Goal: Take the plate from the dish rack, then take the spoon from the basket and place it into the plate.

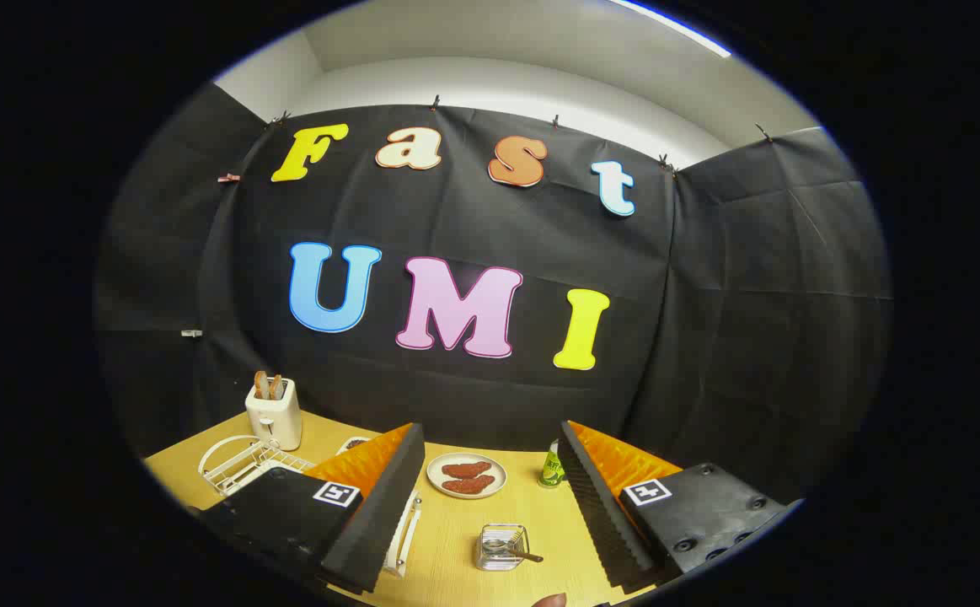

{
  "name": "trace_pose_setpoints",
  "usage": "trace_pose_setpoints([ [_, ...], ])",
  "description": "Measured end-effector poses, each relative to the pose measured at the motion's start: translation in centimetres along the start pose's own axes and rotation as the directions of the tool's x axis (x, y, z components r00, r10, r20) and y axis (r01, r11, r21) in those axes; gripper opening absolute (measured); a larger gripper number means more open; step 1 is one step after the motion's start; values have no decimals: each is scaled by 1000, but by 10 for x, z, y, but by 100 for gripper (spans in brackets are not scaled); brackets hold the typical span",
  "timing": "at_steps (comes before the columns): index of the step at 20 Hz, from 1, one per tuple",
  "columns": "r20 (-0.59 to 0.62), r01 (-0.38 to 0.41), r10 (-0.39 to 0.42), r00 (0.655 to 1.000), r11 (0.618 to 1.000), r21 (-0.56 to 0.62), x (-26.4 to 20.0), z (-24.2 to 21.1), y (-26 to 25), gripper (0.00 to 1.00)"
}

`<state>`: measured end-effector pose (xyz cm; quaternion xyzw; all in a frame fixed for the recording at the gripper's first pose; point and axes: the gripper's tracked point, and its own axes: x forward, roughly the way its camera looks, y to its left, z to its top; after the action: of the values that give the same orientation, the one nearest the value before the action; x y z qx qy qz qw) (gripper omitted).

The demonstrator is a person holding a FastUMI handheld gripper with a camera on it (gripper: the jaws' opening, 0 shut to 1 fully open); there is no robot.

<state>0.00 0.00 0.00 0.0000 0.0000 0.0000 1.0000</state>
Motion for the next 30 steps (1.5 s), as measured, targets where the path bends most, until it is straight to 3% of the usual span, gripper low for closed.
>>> trace_pose_setpoints([
  [17, -28, -25, 25, 999, 1000, -1, 13, -10, 14, 97],
  [21, -89, -53, 57, 994, 997, 48, 20, -23, 33, 97],
  [26, -248, -74, 104, 963, 989, 124, 36, -63, 70, 97],
  [30, -385, -97, 146, 911, 985, 143, 54, -102, 107, 98],
])
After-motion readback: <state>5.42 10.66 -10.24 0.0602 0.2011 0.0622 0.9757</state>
